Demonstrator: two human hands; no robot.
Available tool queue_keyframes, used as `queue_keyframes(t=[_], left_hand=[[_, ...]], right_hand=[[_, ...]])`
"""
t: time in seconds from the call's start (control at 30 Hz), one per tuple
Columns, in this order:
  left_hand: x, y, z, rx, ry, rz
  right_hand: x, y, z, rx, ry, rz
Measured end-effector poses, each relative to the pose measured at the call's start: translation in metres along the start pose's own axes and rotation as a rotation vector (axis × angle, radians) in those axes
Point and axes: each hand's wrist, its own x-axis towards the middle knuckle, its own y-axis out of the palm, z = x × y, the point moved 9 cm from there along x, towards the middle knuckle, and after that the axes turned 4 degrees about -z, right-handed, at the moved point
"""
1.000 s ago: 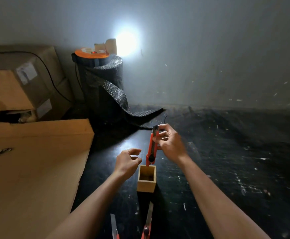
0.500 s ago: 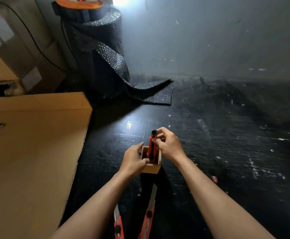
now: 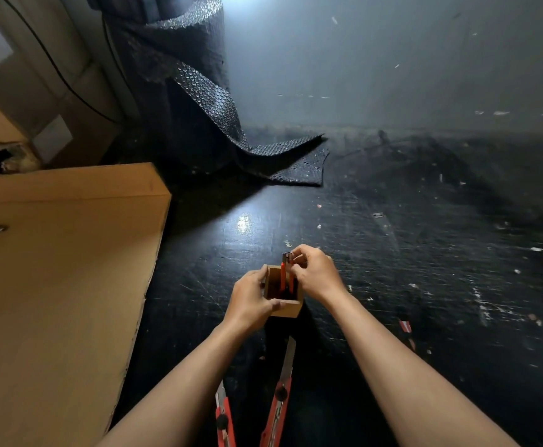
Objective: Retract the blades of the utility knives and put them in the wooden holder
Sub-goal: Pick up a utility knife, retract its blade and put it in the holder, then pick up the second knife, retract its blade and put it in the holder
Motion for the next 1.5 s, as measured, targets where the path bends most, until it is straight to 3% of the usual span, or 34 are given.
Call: queue_keyframes(t=[0.57, 0.73, 1.03, 1.27, 1.5], left_hand=[[-0.051, -0.016, -0.002, -0.006, -0.038, -0.116], [-0.091, -0.002, 0.012, 0.036, -0.031, -0.076], [-0.150, 0.050, 0.060, 0.128, -0.173, 0.186], [-0.177, 0.083, 0.082, -0.067, -0.346, 0.254], [-0.190, 0.091, 0.097, -0.314, -0.521, 0.241]], right_hand=[[-0.056, -0.062, 0.016, -0.072, -0.066, -0.114], [-0.113, -0.027, -0.016, -0.095, 0.055, -0.014], [-0.207, 0.061, -0.088, -0.132, 0.309, 0.256], [-0.243, 0.092, -0.105, 0.059, 0.399, 0.315], [-0.263, 0.091, -0.107, 0.202, 0.419, 0.200]])
